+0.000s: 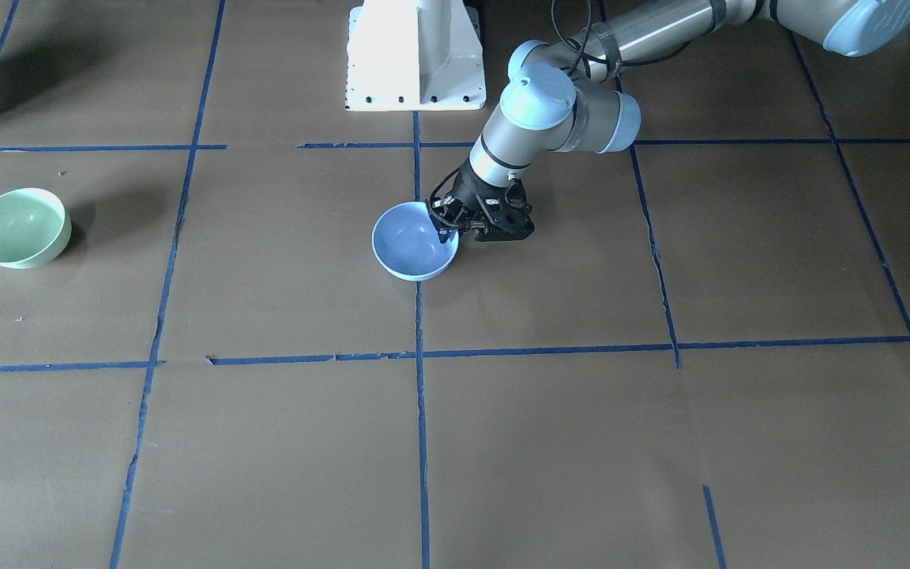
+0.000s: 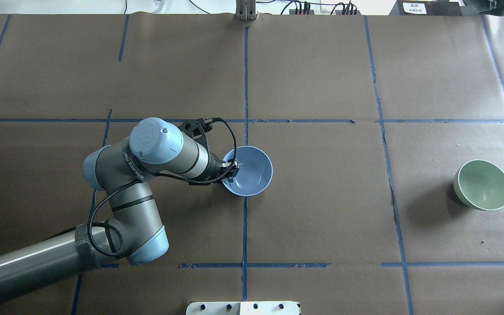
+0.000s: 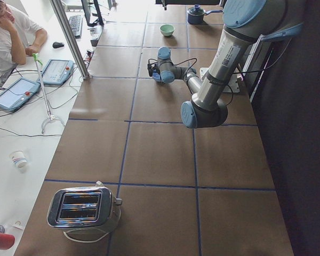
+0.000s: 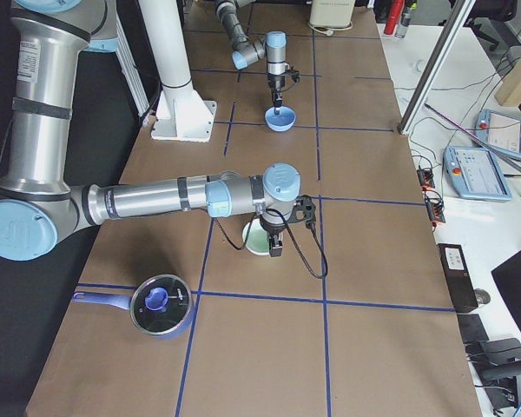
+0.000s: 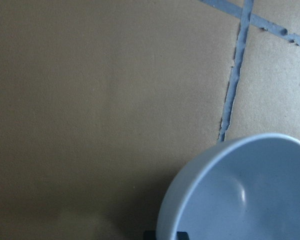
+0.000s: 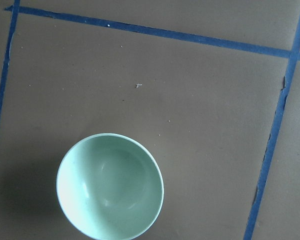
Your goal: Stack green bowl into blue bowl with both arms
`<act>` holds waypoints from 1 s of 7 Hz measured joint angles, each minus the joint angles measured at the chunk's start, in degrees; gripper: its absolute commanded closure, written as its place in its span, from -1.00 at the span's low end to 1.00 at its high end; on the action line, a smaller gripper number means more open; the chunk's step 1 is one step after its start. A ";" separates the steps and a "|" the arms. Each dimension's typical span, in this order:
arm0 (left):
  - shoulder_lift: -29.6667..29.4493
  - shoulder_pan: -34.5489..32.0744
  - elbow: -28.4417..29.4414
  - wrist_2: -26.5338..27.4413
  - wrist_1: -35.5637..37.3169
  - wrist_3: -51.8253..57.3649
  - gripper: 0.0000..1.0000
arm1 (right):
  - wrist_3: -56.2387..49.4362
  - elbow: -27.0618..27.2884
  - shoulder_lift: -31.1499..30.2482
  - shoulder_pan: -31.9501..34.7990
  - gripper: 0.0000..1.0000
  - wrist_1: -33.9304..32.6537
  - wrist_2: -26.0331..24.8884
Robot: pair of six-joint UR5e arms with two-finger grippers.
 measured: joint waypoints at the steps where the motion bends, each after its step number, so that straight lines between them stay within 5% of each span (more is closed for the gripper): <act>1: 0.20 -0.17 -0.77 0.08 0.07 -0.01 -0.99 | 0.06 0.02 0.28 -0.08 -0.99 -0.02 0.04; 3: 1.88 -2.43 -6.70 0.15 0.39 -0.21 -0.99 | 5.23 -0.04 1.55 -2.38 -0.99 2.17 0.03; 7: 4.65 -6.45 -12.59 0.05 0.54 -0.30 -0.99 | 30.52 -8.42 -2.40 -13.37 -0.99 32.03 -5.80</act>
